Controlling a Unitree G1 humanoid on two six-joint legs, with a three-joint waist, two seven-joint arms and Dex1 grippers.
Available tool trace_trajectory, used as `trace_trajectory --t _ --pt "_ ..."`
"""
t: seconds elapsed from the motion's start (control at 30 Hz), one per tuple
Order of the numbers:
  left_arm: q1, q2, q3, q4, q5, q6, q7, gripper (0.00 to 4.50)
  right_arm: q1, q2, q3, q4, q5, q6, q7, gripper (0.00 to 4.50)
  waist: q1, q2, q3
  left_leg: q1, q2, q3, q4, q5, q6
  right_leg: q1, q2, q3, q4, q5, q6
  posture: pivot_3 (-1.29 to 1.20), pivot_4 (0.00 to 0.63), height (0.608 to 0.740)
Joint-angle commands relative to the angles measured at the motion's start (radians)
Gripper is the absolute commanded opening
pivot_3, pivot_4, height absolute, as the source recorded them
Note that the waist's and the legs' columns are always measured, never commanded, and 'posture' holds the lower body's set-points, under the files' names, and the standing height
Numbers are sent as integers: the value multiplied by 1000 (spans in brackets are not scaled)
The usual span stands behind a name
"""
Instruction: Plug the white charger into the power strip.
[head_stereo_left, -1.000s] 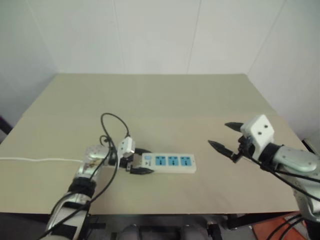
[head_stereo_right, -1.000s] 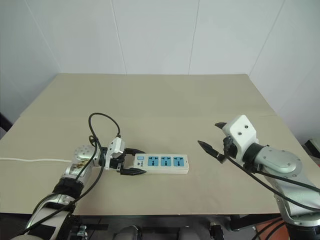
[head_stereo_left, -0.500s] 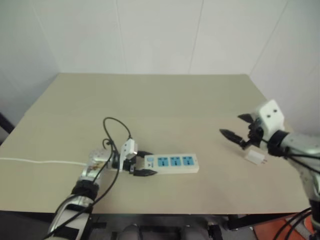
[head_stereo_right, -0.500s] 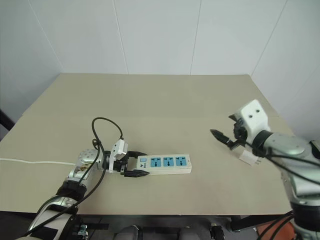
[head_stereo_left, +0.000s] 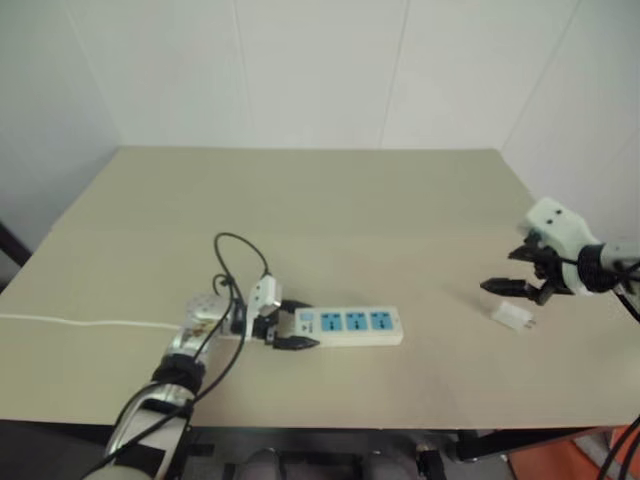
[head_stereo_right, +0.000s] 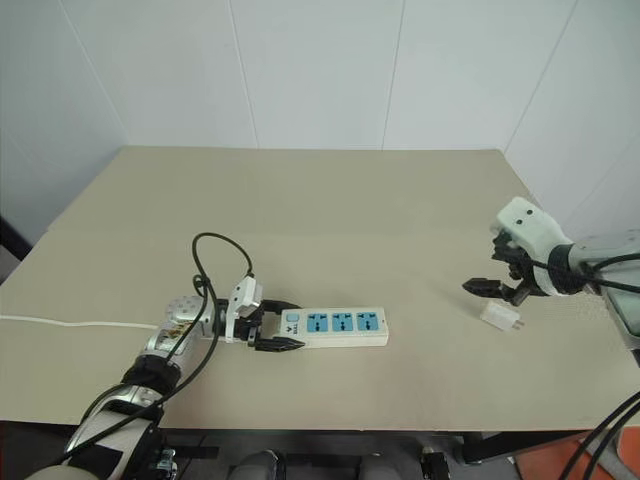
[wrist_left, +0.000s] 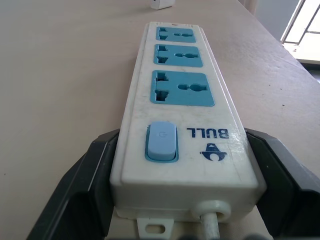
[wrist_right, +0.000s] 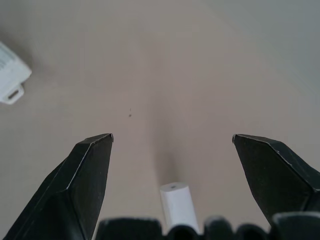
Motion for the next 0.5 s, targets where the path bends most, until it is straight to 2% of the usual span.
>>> trace_trajectory --t 0.03,0.5 --pt "-5 -16 -27 22 26 -9 3 3308 -37 -24 39 34 -51 -58 70 4500 0 0 0 0 0 0 0 0 0 0 0 0 0 0 0 0 150 740" --pt "-25 -32 -42 79 37 -39 -7 3308 -185 38 282 302 -350 -276 258 4500 5 4 -2 0 -1 0 1 0 0 0 0 0 1 -1 1 0 150 740"
